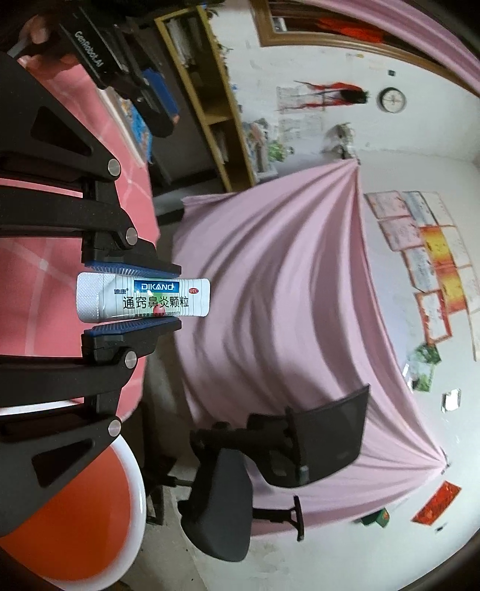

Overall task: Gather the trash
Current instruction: 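Carry the orange battery and white sachet over the bucket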

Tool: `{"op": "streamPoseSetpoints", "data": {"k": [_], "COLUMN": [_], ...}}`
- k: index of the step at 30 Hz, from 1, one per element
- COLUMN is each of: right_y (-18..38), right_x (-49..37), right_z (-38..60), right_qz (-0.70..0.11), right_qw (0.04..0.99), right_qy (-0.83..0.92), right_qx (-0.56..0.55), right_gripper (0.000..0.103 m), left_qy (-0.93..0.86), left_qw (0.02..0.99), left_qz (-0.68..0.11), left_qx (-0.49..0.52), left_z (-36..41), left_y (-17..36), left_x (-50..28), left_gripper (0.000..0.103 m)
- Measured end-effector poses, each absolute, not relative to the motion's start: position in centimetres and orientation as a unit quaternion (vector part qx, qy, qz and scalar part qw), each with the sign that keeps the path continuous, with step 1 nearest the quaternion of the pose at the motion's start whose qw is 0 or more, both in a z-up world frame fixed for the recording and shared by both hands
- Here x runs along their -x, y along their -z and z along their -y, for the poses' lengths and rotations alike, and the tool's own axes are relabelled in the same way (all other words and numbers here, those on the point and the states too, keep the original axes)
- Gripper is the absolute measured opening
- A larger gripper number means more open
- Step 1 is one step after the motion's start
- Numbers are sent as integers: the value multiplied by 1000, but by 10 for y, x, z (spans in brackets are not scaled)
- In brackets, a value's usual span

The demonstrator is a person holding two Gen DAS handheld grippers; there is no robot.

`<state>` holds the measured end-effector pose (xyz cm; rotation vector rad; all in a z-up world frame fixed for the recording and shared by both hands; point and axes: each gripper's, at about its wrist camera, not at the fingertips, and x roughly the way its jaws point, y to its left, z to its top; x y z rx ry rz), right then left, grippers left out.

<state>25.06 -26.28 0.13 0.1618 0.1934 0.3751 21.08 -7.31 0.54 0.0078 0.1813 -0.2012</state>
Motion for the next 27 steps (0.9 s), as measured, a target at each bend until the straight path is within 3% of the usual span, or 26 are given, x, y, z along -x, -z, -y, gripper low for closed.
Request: {"op": "streamPoseSetpoints", "data": {"k": [18,27], "right_y": [-3,8], "right_x": [-232,-237], "right_z": [367,400], "right_qz": [-82,-116], "right_qw": [980,971], "right_qy": [-92,-55], "right_qx": [-153,-200], "right_gripper": [20,20], "left_qy": [193,232], "left_qw": [974,958], "left_qz": [-100,-162], "left_qx": [-65,-56], "left_z": [191,237], "left_y": [-22,-3], "left_x": [-217,-239], "left_gripper": [37,37]}}
